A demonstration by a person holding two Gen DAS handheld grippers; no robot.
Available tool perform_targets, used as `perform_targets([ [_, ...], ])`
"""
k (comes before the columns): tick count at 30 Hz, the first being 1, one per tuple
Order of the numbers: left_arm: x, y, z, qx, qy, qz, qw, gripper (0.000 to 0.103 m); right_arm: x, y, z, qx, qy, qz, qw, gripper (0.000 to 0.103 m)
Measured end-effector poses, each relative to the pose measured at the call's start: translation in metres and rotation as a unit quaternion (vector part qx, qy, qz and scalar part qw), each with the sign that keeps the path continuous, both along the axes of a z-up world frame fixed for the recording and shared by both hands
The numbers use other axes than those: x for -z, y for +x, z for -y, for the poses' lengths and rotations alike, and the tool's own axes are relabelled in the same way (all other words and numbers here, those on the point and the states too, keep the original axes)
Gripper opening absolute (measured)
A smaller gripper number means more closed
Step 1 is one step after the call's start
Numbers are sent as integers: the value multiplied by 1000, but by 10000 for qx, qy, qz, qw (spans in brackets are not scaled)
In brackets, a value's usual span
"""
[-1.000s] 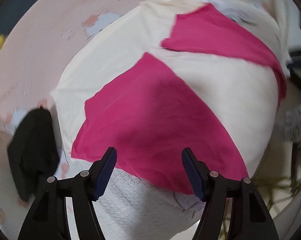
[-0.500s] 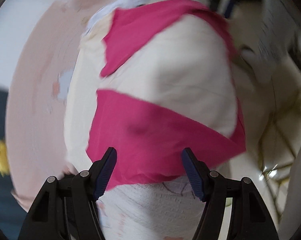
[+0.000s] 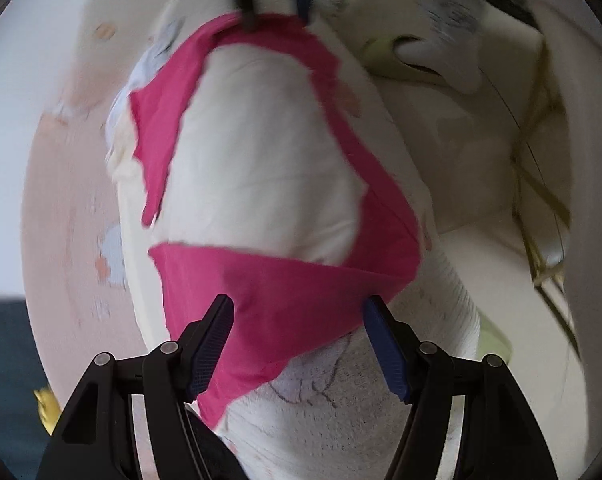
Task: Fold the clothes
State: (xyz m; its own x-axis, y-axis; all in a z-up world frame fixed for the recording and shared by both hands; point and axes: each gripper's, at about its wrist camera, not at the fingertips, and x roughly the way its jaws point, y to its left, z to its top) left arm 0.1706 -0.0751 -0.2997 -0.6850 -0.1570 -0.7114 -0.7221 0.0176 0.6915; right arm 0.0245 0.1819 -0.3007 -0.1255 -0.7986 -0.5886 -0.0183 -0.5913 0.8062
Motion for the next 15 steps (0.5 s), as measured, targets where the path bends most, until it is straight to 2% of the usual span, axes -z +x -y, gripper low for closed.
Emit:
perform_targets([
  [6,19,6,0,620,-457,-208,9968,65,0,-4,9,-38,-242,-181,9995,65],
  [10,34,12,4,1155,-1018,-469,9870,65,5,-5,9,63,-360,-148,9992,65],
  [14,38,15,1,1508,-1114,-643,9801,67,10,-5,9,164,-479,-116,9987,65],
  [15,38,13,-1,1418,-1089,-621,9819,67,12,-6,10,178,-503,-104,9985,65],
])
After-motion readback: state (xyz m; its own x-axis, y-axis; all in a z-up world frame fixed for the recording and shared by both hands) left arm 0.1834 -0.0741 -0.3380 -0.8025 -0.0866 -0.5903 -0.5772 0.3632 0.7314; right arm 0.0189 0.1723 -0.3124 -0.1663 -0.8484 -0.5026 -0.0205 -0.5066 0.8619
